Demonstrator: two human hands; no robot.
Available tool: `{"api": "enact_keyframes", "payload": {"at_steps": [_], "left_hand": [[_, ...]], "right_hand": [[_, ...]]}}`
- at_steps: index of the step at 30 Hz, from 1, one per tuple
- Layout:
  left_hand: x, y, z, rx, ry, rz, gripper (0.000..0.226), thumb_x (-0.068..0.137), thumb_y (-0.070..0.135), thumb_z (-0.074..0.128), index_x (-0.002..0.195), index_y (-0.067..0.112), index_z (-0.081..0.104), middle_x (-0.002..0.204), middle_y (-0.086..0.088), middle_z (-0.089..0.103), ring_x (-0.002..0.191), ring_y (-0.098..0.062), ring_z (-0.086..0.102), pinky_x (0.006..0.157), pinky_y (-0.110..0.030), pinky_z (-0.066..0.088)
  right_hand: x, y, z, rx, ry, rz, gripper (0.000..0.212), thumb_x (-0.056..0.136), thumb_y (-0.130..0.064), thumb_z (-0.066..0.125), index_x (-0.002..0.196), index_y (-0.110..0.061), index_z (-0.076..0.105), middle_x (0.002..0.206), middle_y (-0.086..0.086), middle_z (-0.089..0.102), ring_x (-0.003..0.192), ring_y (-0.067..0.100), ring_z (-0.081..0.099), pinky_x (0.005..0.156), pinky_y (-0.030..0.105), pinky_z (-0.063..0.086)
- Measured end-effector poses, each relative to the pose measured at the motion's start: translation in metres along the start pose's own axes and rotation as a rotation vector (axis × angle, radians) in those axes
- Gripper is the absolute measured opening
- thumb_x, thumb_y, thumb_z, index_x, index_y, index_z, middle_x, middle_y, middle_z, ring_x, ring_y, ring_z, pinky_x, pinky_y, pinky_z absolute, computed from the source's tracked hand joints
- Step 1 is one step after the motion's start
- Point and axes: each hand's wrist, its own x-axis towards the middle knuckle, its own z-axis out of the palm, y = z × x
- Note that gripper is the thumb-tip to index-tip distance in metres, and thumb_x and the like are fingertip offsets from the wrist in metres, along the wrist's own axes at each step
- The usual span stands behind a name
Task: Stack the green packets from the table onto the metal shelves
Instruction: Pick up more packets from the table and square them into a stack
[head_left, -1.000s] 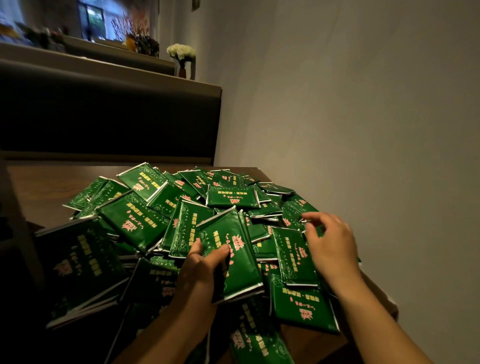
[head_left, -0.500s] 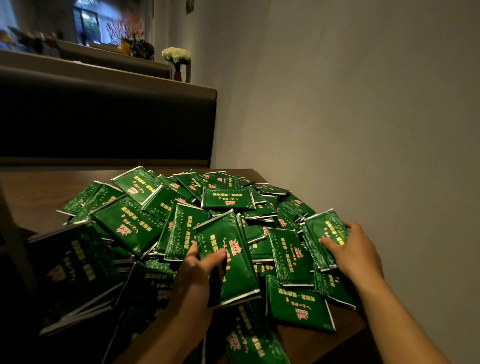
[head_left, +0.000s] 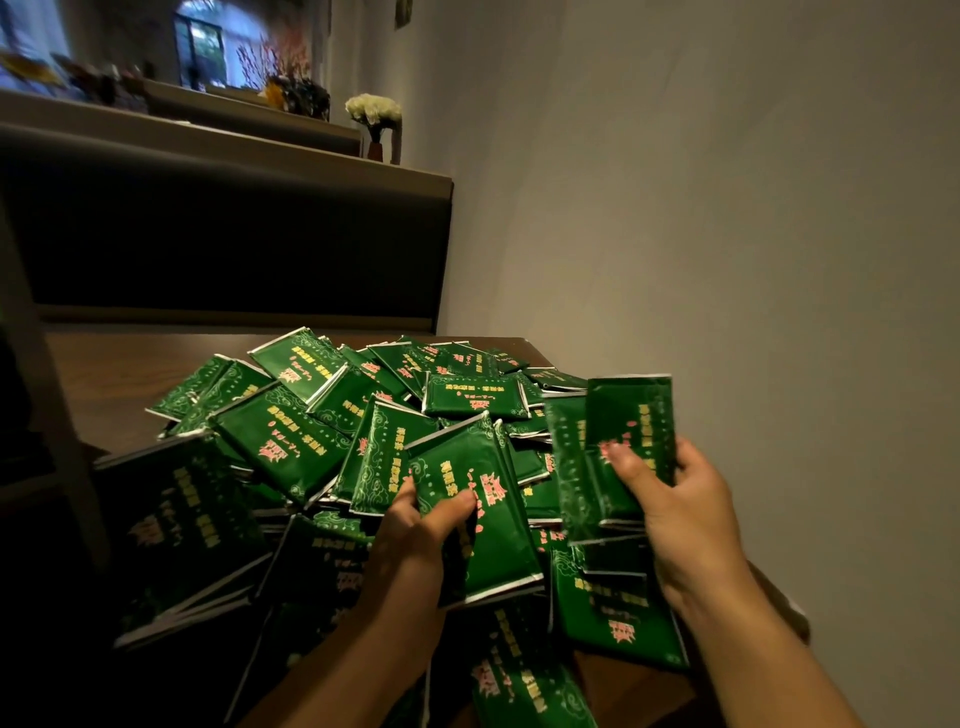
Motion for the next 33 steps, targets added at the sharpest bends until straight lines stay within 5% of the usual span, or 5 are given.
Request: {"api": "enact_keyframes", "payload": {"at_steps": [3,6,13,21,33], "left_hand": [[0.009,-0.007,-0.001,0.048,0.101,-0.014,0.082,0.083,0.025,0.07,0.15,0.02,0.023,0.123,-0.008,0.057,0.102,-0.029,0.058,0.086,-0.041,0.051],[0.014,-0.005,-0.002,0.047,0.167,-0.048,0.075,0.087,0.029,0.066,0.15,0.023,0.025,0.144,-0.014,0.044,0.119,-0.037,0.051,0.103,-0.048,0.042],[0.007,0.012,0.008,-0.049,0.118,-0.068,0.058,0.099,0.051,0.027,0.149,0.023,0.028,0.156,-0.009,0.025,0.14,-0.029,0.027,0.112,-0.042,0.023],[-0.006,-0.001,0.006,0.158,0.099,0.106,0.063,0.097,0.034,0.05,0.151,0.02,0.021,0.152,-0.006,0.034,0.134,-0.023,0.038,0.102,-0.027,0.029],[-0.007,0.0,-0.004,-0.099,0.185,0.209,0.052,0.096,0.03,0.052,0.145,0.025,0.038,0.149,0.004,0.041,0.134,-0.015,0.039,0.114,-0.037,0.025]], "right_hand": [[-0.018,-0.001,0.024,0.046,-0.08,-0.029,0.067,0.066,-0.047,0.084,0.121,-0.018,0.06,0.111,0.003,0.072,0.103,0.024,0.069,0.091,0.052,0.054],[-0.026,-0.001,0.042,0.069,-0.182,-0.039,0.043,0.076,-0.029,0.079,0.112,-0.015,0.063,0.102,0.003,0.074,0.092,0.021,0.072,0.085,0.048,0.058],[-0.034,0.009,0.067,-0.089,-0.211,-0.065,0.058,0.076,-0.036,0.079,0.125,-0.017,0.055,0.105,-0.008,0.071,0.097,0.003,0.068,0.089,0.03,0.055],[-0.041,0.014,0.067,-0.314,-0.262,-0.041,0.068,0.096,-0.049,0.047,0.153,-0.029,0.018,0.153,-0.011,0.032,0.14,0.012,0.031,0.114,0.038,0.03],[-0.044,0.01,0.054,-0.032,-0.069,-0.199,0.02,0.095,-0.009,0.053,0.1,-0.026,0.063,0.095,-0.008,0.07,0.091,-0.002,0.063,0.075,0.018,0.046]]}}
